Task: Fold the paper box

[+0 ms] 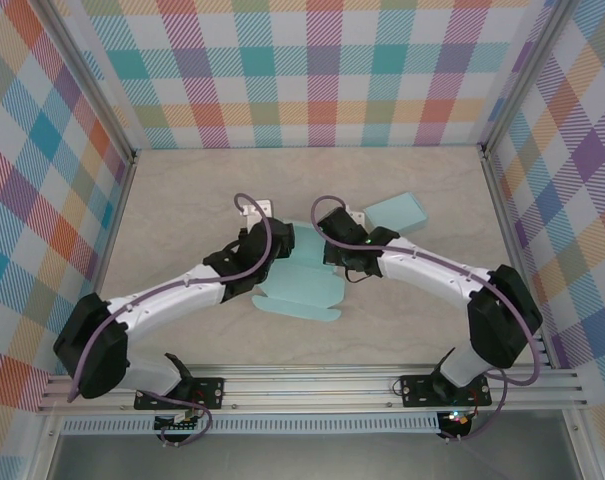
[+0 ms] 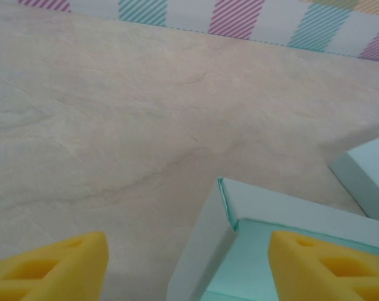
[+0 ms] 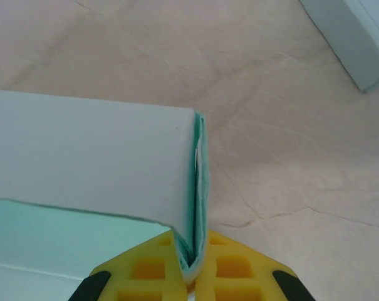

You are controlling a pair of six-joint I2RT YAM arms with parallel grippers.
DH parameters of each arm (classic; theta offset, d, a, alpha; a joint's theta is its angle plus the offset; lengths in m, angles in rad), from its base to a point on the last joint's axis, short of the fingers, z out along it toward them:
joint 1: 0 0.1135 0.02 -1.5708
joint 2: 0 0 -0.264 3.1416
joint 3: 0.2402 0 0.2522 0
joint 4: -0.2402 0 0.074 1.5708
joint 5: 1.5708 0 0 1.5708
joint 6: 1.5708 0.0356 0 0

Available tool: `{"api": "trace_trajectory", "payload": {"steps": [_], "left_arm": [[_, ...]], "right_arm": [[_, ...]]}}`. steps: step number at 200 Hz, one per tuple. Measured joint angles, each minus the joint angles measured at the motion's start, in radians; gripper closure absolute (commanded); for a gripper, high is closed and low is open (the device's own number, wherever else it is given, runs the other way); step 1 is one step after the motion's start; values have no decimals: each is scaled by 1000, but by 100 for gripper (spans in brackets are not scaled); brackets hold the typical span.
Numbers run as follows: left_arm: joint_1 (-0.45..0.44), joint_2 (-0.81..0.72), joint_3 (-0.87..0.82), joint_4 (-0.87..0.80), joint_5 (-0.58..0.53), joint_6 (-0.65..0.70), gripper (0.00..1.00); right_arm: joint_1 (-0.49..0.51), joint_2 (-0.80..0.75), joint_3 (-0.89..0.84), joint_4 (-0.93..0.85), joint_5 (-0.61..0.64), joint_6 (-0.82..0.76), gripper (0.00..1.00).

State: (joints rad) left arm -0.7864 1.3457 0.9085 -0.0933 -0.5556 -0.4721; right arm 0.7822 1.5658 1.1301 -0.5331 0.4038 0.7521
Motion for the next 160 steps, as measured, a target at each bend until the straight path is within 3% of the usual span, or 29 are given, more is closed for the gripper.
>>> {"api": "trace_trajectory", "payload": {"steps": [31, 53, 98, 160], "left_arm": [[0, -92, -24, -50, 78, -27, 13], [0, -167, -29, -103, 88, -35, 3], [5, -269, -29, -199, 88, -32, 2], [24, -276, -39, -230, 105, -21, 1]], "right_arm": [[-40, 29, 23, -84, -61, -22, 100], [-79, 48, 53, -133, -170, -73, 100], [-134, 181, 141, -250, -351, -218, 100], [-142, 370, 336, -420, -374, -342, 98]]}}
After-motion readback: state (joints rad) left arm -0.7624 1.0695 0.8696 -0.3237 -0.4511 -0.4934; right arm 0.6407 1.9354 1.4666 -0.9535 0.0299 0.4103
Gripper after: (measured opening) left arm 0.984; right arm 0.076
